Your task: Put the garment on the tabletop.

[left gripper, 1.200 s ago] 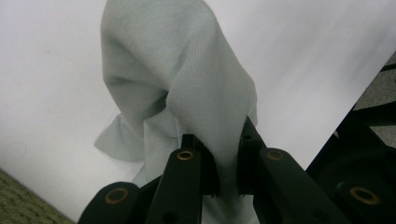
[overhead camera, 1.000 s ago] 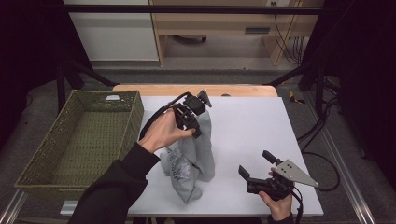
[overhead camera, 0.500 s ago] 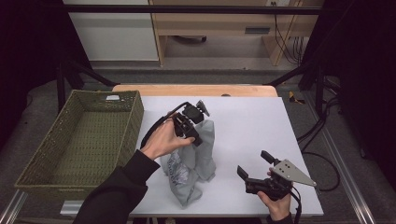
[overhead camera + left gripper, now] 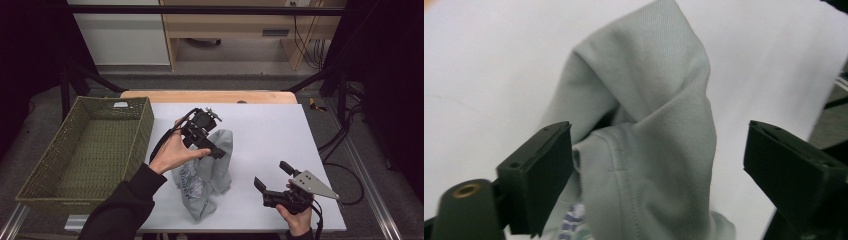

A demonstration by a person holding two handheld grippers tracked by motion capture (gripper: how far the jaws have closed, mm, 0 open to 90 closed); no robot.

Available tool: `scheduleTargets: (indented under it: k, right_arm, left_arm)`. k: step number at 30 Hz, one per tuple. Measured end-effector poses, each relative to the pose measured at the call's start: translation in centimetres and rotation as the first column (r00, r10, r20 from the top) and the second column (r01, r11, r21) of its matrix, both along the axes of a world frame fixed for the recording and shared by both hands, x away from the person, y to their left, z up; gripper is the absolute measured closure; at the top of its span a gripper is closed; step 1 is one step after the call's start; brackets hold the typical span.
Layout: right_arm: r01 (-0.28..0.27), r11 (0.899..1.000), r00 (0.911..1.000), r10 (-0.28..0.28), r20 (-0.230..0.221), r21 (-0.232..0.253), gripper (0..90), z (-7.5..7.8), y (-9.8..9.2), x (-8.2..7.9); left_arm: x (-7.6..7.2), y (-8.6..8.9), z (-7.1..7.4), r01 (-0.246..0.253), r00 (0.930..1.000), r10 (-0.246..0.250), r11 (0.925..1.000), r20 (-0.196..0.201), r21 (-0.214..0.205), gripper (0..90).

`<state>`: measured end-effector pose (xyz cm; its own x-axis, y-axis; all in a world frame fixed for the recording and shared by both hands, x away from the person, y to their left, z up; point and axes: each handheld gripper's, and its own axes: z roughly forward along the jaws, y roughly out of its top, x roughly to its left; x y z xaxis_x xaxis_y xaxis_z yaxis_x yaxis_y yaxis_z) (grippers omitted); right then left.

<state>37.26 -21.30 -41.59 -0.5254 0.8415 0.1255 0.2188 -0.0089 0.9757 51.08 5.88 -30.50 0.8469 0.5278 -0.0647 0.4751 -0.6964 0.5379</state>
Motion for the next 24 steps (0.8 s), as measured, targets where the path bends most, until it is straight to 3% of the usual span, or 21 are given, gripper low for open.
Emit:
scheduleTargets:
  k: [8,16,21,24]
  right_arm:
    - [-0.002,1.000,1.0000,0.002,0.002,0.003,0.3,0.0,0.1,0.0]
    - [0.002,1.000,1.0000,-0.002,0.006,-0.002,0.3,0.0,0.0,0.0]
    - [0.002,1.000,1.0000,-0.002,0.003,-0.003,0.3,0.0,-0.1,0.0]
    - [0.001,1.000,1.0000,-0.001,0.003,-0.002,0.3,0.0,-0.1,0.0]
  left_arm:
    - [-1.7,1.3,1.6,0.017,0.9977,-0.009,0.9920,0.068,-0.125,6.8]
    - [-2.6,3.0,1.4,-0.002,0.9954,0.018,0.9857,0.095,-0.169,5.1]
    - [-3.1,4.6,0.7,-0.054,0.9856,0.092,0.9672,0.142,-0.248,5.2]
    - [-3.3,5.6,0.3,-0.077,0.9714,0.143,0.9457,0.190,-0.316,5.4]
